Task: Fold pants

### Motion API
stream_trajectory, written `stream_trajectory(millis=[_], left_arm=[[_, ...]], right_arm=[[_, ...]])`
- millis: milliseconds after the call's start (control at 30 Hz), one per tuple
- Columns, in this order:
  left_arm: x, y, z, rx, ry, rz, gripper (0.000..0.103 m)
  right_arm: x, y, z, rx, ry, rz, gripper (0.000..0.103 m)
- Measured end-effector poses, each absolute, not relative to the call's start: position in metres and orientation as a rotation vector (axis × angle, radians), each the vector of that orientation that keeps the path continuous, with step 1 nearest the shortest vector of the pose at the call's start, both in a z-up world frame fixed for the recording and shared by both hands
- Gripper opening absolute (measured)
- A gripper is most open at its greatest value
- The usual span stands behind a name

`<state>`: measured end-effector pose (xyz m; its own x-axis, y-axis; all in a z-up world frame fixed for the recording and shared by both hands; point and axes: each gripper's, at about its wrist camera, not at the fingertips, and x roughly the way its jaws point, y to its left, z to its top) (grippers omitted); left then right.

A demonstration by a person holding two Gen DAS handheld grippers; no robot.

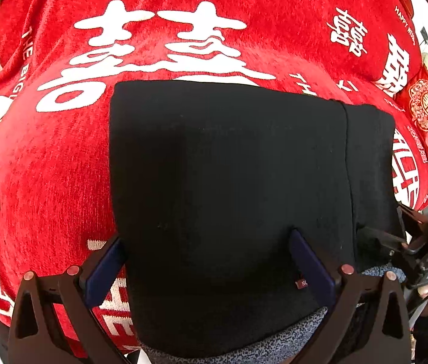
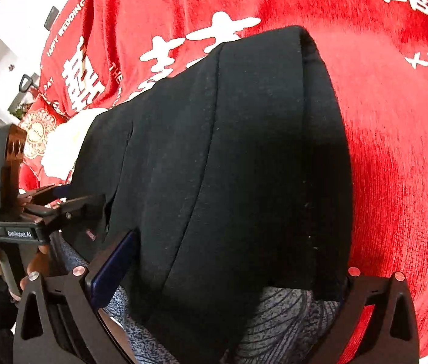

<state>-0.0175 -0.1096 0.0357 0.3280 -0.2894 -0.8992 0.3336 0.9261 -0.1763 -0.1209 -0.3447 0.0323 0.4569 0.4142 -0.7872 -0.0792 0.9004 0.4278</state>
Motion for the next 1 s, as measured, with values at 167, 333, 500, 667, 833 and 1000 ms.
stream_trajectory(millis=[167,333,500,667,833,1000], left_arm=[[-0.018,-0.108,0.036,0.039,1.157,-0.414,0.103],[-0.019,-0.107,0.036,0.035,1.147,-0.418,0.103],[-0.018,-0.106,0.035,0.037,1.132,-0.424,0.103],[-0.025,-0.104,0.040,0.032,1.108,-0.448,0.089],[-0.021,-0.091,0.046,-0.025,1.109,-0.461,0.066],[-0.022,-0.094,0.061,-0.018,1.095,-0.477,0.046]], right_arm=[[-0.118,-0.342,0.035,0.353,1.060,0.307,0.103],[-0.115,-0.336,0.036,0.348,1.060,0.294,0.103],[-0.115,-0.332,0.037,0.339,1.067,0.273,0.103],[-0.112,-0.330,0.038,0.352,1.095,0.247,0.103],[-0.113,-0.329,0.044,0.365,1.088,0.241,0.091],[-0.116,-0.327,0.059,0.355,1.061,0.270,0.062]])
